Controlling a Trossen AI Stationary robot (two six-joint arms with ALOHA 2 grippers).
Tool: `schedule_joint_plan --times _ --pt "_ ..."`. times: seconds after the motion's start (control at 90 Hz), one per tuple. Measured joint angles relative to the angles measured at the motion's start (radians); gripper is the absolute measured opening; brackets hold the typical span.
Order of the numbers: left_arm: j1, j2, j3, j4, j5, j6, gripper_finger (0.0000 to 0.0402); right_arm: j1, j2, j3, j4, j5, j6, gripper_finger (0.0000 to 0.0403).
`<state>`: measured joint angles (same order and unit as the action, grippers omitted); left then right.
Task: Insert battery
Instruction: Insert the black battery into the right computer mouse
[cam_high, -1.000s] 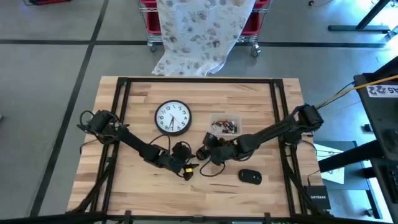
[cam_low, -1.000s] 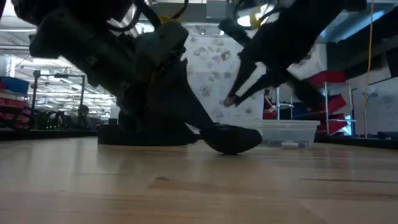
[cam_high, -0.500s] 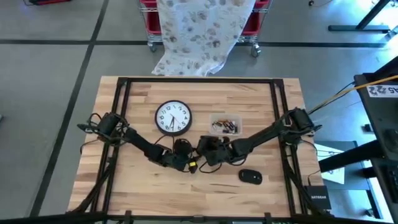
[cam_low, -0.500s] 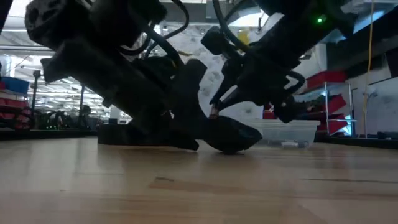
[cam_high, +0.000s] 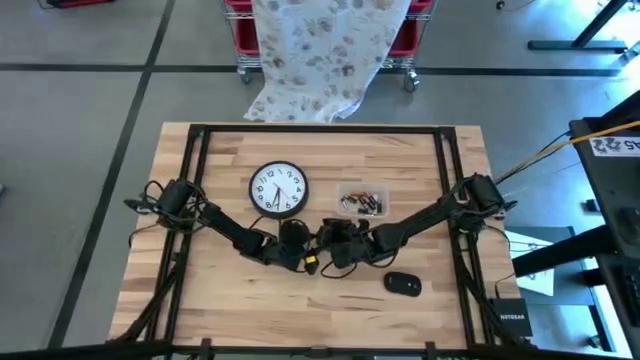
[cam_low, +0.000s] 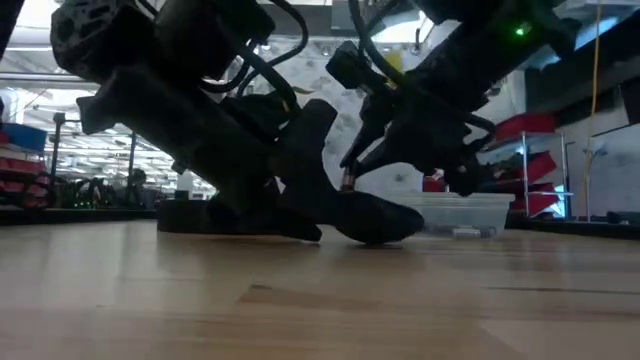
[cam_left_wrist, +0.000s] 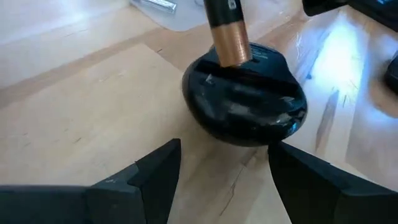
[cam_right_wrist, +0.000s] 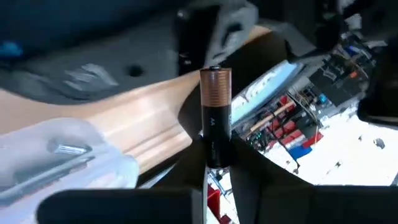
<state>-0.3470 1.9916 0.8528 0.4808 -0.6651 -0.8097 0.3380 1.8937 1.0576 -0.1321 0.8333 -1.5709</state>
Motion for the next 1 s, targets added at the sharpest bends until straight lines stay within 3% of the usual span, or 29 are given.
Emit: schedule_joint_plan --times 1.0 --pt "0.016 0.000 0.000 0.001 0.000 0.005 0.0224 -0.005 0.012 -0.001 0.019 -0.104 -0.006 0.0021"
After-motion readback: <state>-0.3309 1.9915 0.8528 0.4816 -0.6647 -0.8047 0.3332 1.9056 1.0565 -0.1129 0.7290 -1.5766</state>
